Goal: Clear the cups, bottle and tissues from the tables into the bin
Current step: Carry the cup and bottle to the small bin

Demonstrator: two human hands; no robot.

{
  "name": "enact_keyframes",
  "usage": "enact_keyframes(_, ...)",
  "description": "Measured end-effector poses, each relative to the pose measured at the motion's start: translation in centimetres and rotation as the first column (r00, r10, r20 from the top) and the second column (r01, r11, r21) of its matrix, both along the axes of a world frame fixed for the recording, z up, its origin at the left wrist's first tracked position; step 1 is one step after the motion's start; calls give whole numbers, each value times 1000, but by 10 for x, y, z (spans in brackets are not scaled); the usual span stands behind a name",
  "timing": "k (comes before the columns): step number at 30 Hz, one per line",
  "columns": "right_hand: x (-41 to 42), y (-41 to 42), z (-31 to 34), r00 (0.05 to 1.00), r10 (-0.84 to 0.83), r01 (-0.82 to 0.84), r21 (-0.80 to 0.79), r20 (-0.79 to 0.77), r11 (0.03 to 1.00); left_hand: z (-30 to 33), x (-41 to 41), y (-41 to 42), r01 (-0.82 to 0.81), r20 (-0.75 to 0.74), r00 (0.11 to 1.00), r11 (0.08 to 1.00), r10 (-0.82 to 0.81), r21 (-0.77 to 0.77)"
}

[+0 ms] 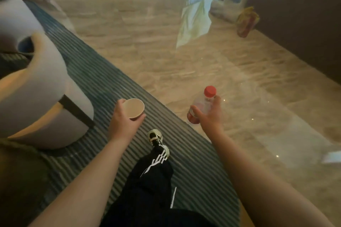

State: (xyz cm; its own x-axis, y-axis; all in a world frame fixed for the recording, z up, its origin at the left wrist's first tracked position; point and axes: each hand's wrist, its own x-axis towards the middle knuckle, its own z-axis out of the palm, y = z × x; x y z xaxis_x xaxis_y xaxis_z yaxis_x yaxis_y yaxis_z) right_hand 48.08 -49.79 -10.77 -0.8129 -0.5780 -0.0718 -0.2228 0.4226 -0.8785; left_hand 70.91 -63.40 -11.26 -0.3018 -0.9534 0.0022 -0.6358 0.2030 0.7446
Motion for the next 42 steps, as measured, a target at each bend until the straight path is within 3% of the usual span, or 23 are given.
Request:
enact_keyframes(9, -120, -264, 27, 966, 260, -260, 3, -4, 966, 7, -125, -217, -131, 27, 991, 991, 130, 25)
enact_keyframes(14, -164, -377, 39, 954, 301, -301, 23, -5, 953, 24, -172, -314, -195, 25, 980, 981, 195, -16)
enact_keyframes(24, -250, -628, 6, 871, 491, -490, 15, -16, 871, -4, -243, -507, -421, 8, 907, 907, 420, 16)
enact_keyframes(32, -324, -869, 12, 681, 728, -726, 49, -83, 686, 8, -331, -691, -631, -64, 775, 775, 629, -30)
enact_keyframes(42, -294, -1062, 9, 434, 899, -899, 36, -51, 436, 2, -308, -813, -832, -41, 554, 553, 831, -28)
